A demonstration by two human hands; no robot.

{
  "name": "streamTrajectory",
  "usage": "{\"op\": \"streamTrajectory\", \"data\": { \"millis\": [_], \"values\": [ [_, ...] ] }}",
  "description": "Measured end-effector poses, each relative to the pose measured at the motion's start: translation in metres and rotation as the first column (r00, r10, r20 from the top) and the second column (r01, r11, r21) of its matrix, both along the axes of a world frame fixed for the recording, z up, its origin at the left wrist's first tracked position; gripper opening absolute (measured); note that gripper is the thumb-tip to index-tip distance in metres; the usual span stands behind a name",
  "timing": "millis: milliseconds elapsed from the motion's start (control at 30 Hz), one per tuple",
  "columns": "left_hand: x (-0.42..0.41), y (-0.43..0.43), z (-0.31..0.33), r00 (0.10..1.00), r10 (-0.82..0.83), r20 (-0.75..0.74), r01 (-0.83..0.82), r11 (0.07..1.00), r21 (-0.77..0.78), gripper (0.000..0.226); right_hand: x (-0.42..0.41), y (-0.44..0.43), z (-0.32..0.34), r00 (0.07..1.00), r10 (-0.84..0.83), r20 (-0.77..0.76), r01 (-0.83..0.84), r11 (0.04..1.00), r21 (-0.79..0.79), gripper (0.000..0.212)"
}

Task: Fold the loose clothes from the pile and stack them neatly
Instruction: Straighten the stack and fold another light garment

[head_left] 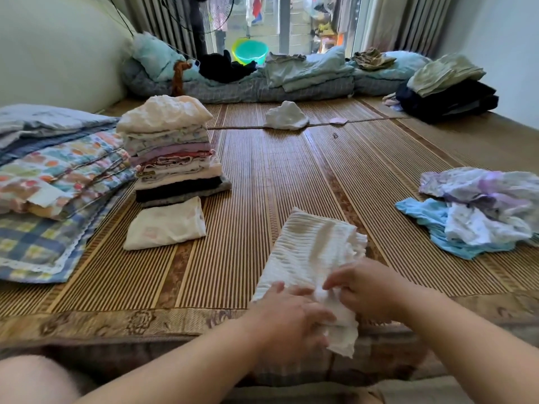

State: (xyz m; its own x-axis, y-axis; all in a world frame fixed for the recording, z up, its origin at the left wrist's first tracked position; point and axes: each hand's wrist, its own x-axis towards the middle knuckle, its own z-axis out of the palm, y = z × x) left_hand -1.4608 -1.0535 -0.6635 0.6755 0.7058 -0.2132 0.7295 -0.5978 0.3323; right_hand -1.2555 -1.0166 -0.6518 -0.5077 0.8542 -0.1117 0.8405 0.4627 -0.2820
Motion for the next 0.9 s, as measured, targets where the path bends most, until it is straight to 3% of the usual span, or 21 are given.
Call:
{"op": "streamTrajectory", "data": {
  "millis": [67, 167, 233, 367, 433, 533, 700, 767, 833, 900],
  "values": [
    [-0.014, 0.001, -0.006, 0.997, 0.068, 0.043, -0.069, 0.997, 0.026, 0.060, 0.008, -0.017, -0.006, 0.998, 0.046, 0.036, -0.046, 0.999, 0.005, 0.045],
    [-0.040, 0.000, -0.015, 0.992, 0.103, -0.077, -0.102, 0.995, 0.011, 0.085, 0.011, -0.042, -0.021, 0.976, 0.043, 0.213, -0.039, 0.999, -0.023, 0.091],
    [-0.048, -0.002, -0.017, 0.986, 0.094, -0.135, -0.095, 0.995, 0.003, 0.094, 0.001, -0.056, -0.030, 0.944, 0.044, 0.327, -0.055, 0.998, 0.026, 0.104],
    [-0.044, -0.008, -0.017, 0.984, 0.096, -0.148, -0.083, 0.993, 0.086, 0.096, -0.011, -0.070, -0.033, 0.958, -0.005, 0.288, -0.077, 0.959, 0.273, 0.078],
    [-0.043, -0.010, -0.017, 0.986, 0.097, -0.138, -0.081, 0.990, 0.120, 0.093, -0.002, -0.068, -0.034, 0.970, 0.028, 0.241, -0.099, 0.953, 0.285, 0.062],
    [-0.045, -0.013, -0.016, 0.993, 0.084, -0.081, -0.072, 0.987, 0.143, 0.085, 0.017, -0.059, -0.031, 0.997, 0.059, 0.045, -0.063, 0.994, 0.095, 0.044],
    [-0.056, -0.024, -0.018, 0.969, 0.111, 0.219, -0.149, 0.975, 0.167, 0.046, 0.033, -0.053, -0.014, 0.943, -0.194, -0.270, 0.108, 0.947, -0.302, 0.027],
    [-0.058, -0.027, -0.015, 0.897, 0.217, 0.386, -0.246, 0.969, 0.027, 0.028, 0.036, -0.049, -0.006, 0.910, -0.217, -0.353, 0.066, 0.918, -0.392, 0.021],
    [-0.057, -0.022, -0.010, 0.789, 0.348, 0.507, -0.298, 0.937, -0.179, 0.016, 0.039, -0.040, 0.003, 0.844, -0.277, -0.460, 0.019, 0.872, -0.490, 0.032],
    [-0.051, -0.011, -0.003, 0.675, 0.464, 0.574, -0.317, 0.885, -0.342, 0.022, 0.041, -0.027, 0.008, 0.739, -0.384, -0.554, -0.019, 0.810, -0.587, 0.032]
  ]
}}
